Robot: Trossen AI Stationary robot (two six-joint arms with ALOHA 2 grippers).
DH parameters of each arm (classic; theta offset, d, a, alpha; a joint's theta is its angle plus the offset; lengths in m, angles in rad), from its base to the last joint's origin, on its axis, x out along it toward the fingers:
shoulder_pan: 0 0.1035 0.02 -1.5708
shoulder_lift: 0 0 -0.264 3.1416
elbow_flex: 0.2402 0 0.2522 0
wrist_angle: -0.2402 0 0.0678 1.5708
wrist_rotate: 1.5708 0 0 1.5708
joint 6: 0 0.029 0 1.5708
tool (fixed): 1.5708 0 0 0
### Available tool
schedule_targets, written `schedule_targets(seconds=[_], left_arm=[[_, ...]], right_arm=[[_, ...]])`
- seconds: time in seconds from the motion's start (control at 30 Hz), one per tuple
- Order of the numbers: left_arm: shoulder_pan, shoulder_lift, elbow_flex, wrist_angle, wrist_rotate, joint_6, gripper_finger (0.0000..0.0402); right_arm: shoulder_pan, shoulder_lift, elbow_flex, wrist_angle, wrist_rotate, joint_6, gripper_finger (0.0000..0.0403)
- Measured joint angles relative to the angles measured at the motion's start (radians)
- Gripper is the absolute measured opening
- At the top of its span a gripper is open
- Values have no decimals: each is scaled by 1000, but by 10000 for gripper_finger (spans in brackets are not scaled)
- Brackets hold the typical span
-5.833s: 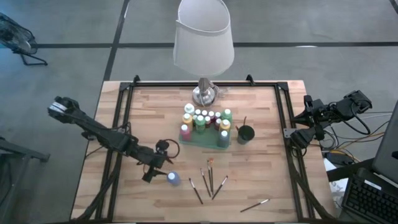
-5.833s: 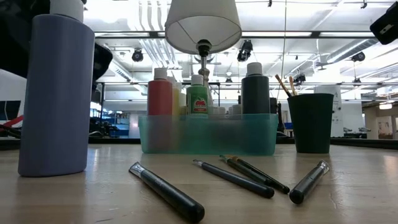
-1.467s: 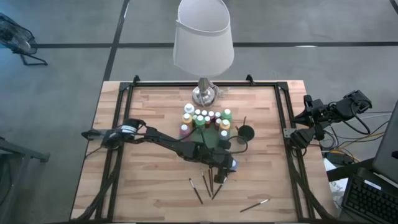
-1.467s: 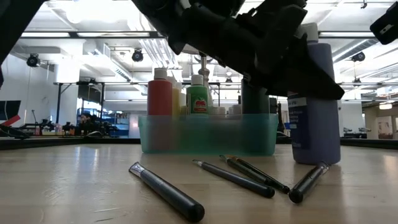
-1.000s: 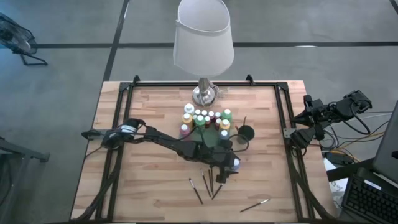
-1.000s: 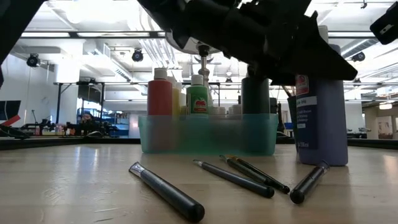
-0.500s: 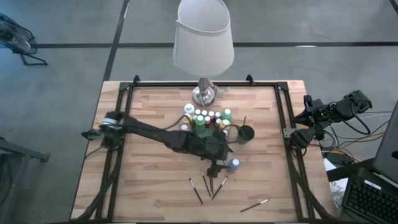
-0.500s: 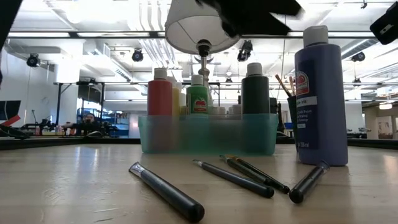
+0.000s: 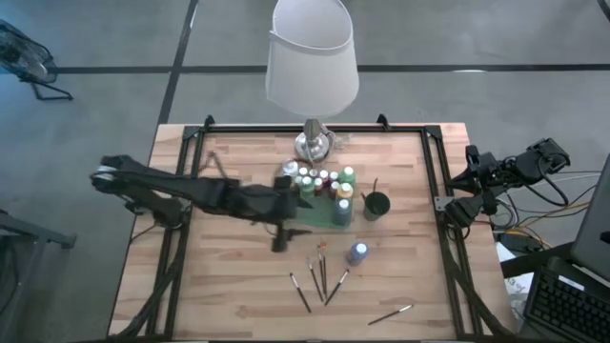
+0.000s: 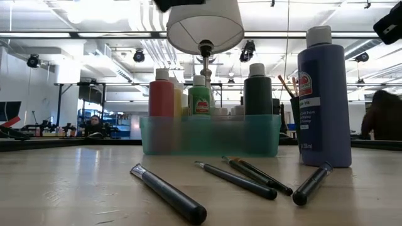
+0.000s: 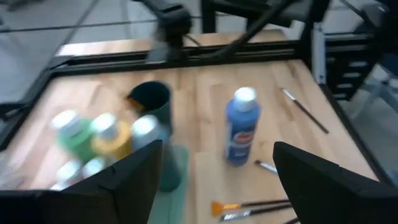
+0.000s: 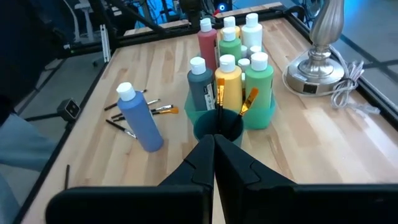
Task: Pick & Place Paint Supplies
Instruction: Adjust the green bin
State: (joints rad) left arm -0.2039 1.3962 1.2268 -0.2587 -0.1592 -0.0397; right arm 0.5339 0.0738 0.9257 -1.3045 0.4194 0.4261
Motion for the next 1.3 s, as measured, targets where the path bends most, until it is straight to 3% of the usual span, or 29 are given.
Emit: schedule_targets(seconds=[0.2,0.4,0.63,0.83,1.07,1.3], left_arm=[[1,-254,-235,58,-6,4,310],[-1,-336,-377,66,37,91,310],[-2,-254,-449,-11,-9,119,310],[-39,-119,-441,-17,-243,230,310],[-81,14,-429,-7,-264,249,310],[-92,90,-429,-3,-359,192,310]], right_arm=[[0,0,0,0,0,-108,8],[0,1,0,16,0,-93,8],[0,0,0,16,24,-145,8],[0,-1,0,15,37,-140,8],[0,-1,0,13,37,-106,8],[0,-1,0,9,37,-104,8]])
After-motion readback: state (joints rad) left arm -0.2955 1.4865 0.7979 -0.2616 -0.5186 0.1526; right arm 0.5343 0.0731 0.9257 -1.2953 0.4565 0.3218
